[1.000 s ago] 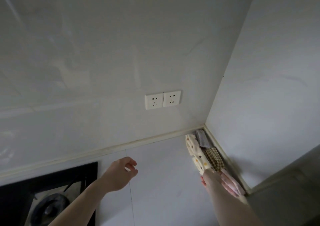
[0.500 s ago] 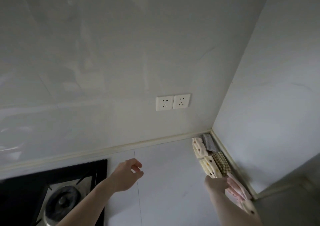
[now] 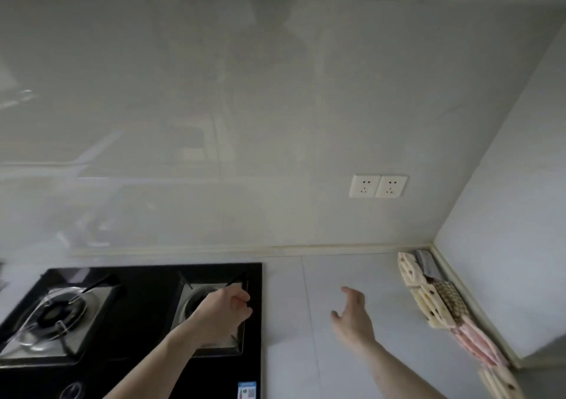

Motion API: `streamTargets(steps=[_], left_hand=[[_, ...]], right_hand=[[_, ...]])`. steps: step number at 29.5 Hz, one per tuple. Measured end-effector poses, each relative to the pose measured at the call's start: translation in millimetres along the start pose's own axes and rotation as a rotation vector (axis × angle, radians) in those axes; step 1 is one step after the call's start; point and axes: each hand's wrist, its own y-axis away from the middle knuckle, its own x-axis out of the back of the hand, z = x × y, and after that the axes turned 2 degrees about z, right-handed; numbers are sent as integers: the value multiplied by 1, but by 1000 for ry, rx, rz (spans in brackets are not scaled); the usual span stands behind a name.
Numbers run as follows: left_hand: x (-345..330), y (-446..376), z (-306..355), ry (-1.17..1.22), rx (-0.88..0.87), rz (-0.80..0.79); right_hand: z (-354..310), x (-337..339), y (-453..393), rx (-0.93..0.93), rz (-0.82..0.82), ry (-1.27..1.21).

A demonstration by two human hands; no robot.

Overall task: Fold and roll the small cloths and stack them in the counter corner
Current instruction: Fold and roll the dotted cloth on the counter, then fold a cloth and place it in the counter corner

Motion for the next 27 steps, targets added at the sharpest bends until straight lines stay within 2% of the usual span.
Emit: streamTargets(steps=[5, 10, 17, 27], left_hand=[[45, 65, -65, 32, 58, 59], [77, 135, -135, 52, 115, 162], [111, 219, -228, 117, 278, 288], [165, 298, -355, 225, 463, 464]], right_hand=[[-90, -49, 65, 289, -120, 71], [-168, -94, 142, 481, -198, -6], [-250, -161, 228, 661, -400, -35], [-380, -276, 281, 826, -683, -6]])
